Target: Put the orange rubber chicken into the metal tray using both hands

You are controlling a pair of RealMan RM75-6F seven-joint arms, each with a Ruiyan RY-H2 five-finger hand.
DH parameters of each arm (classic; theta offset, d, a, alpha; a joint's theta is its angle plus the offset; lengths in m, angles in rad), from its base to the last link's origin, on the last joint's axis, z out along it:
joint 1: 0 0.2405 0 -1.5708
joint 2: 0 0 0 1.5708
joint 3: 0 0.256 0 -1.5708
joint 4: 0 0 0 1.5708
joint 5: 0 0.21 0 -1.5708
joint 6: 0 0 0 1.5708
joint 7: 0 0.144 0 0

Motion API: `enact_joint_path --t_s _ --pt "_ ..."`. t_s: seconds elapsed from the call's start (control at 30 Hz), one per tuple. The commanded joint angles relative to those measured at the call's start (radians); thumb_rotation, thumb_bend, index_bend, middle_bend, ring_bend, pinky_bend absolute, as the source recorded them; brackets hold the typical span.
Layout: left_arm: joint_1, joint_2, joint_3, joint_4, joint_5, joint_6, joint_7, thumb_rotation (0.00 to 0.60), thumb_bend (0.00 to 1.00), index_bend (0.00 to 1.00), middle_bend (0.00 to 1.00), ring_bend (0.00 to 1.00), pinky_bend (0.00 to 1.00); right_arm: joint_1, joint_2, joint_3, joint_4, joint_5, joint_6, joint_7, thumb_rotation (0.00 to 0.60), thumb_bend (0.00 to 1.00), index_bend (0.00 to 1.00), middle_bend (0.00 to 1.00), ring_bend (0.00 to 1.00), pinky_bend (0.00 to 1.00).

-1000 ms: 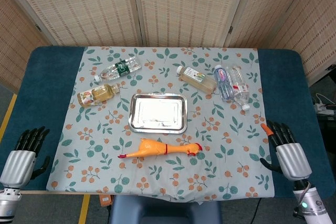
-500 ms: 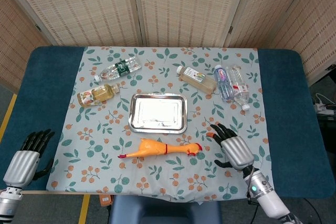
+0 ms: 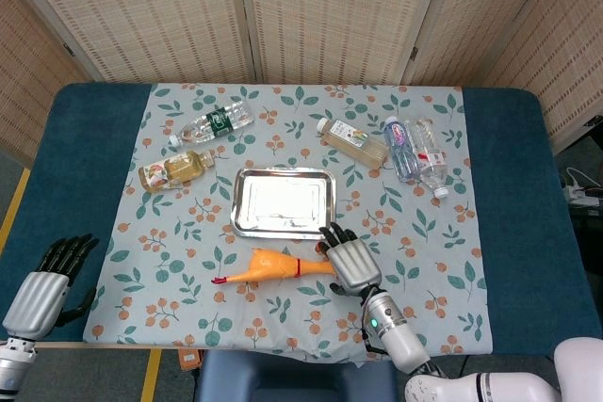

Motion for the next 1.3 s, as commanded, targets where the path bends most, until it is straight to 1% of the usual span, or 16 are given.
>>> enact_joint_path --t_s 0.03,0.3,0.43,0.5,0.57,0.63,0.67,0.7,0.73,0.8,0.83,0.9,1.0,1.3 --pt "0.000 -0.002 -0.002 -0.001 -0.006 -0.002 0.004 0.600 0.46 0.00 0.00 0.00 0.04 0.027 -0.023 0.003 0.027 0.029 -0.002 -0.012 0.600 0.15 0.31 0.08 0.00 0.20" --pt "-0.005 -0.010 -0.004 0.003 -0.018 -0.015 0.020 0.600 0.46 0.00 0.00 0.00 0.04 0.096 -0.086 0.001 0.119 0.112 -0.013 -0.050 0.600 0.15 0.34 0.08 0.00 0.20" --pt "-0.008 -0.009 -0.006 0.002 -0.023 -0.018 0.017 0.600 0.46 0.00 0.00 0.00 0.04 0.124 -0.119 -0.007 0.156 0.135 -0.010 -0.067 0.600 0.15 0.37 0.09 0.00 0.20" --pt "-0.008 -0.007 -0.005 0.003 -0.021 -0.017 0.012 0.600 0.46 0.00 0.00 0.00 0.04 0.134 -0.133 -0.013 0.171 0.136 0.000 -0.075 0.600 0.15 0.41 0.10 0.00 0.20" --pt "-0.008 -0.006 -0.005 0.004 -0.020 -0.015 0.009 0.600 0.46 0.00 0.00 0.00 0.04 0.139 -0.145 -0.020 0.182 0.135 0.013 -0.082 0.600 0.15 0.47 0.13 0.03 0.21" --pt "-0.008 -0.006 -0.005 0.006 -0.019 -0.013 0.007 0.600 0.46 0.00 0.00 0.00 0.04 0.143 -0.155 -0.027 0.191 0.132 0.033 -0.091 0.600 0.16 0.54 0.18 0.10 0.28" --pt "-0.008 -0.006 -0.005 0.006 -0.019 -0.014 0.006 0.600 0.46 0.00 0.00 0.00 0.04 0.144 -0.160 -0.030 0.196 0.126 0.044 -0.095 0.600 0.17 0.59 0.22 0.16 0.35" --pt "-0.008 -0.005 -0.004 0.006 -0.019 -0.015 0.004 0.600 0.46 0.00 0.00 0.00 0.04 0.145 -0.166 -0.035 0.201 0.117 0.058 -0.099 0.600 0.18 0.64 0.28 0.24 0.46" --pt "-0.008 -0.005 -0.004 0.006 -0.018 -0.015 0.004 0.600 0.46 0.00 0.00 0.00 0.04 0.145 -0.169 -0.037 0.204 0.109 0.069 -0.101 0.600 0.19 0.67 0.32 0.30 0.53" --pt "-0.009 -0.004 -0.001 0.005 -0.015 -0.015 0.004 0.600 0.46 0.00 0.00 0.00 0.04 0.143 -0.175 -0.042 0.208 0.093 0.090 -0.101 0.600 0.22 0.76 0.41 0.45 0.69" --pt "-0.009 -0.004 -0.001 0.005 -0.013 -0.014 0.005 0.600 0.46 0.00 0.00 0.00 0.04 0.142 -0.176 -0.042 0.207 0.085 0.097 -0.096 0.600 0.23 0.78 0.42 0.47 0.72" --pt "-0.009 -0.005 0.001 0.003 -0.010 -0.013 0.007 0.600 0.46 0.00 0.00 0.00 0.04 0.140 -0.177 -0.041 0.211 0.054 0.116 -0.081 0.600 0.25 0.82 0.45 0.50 0.75" --pt "-0.008 -0.006 0.000 0.002 -0.012 -0.013 0.011 0.600 0.47 0.00 0.00 0.00 0.04 0.136 -0.173 -0.036 0.206 0.028 0.131 -0.060 0.600 0.27 0.85 0.48 0.52 0.77" --pt "-0.009 -0.009 0.002 0.001 -0.010 -0.013 0.024 0.600 0.46 0.00 0.00 0.00 0.04 0.127 -0.134 -0.004 0.162 -0.014 0.143 0.009 0.600 0.27 0.88 0.50 0.54 0.79"
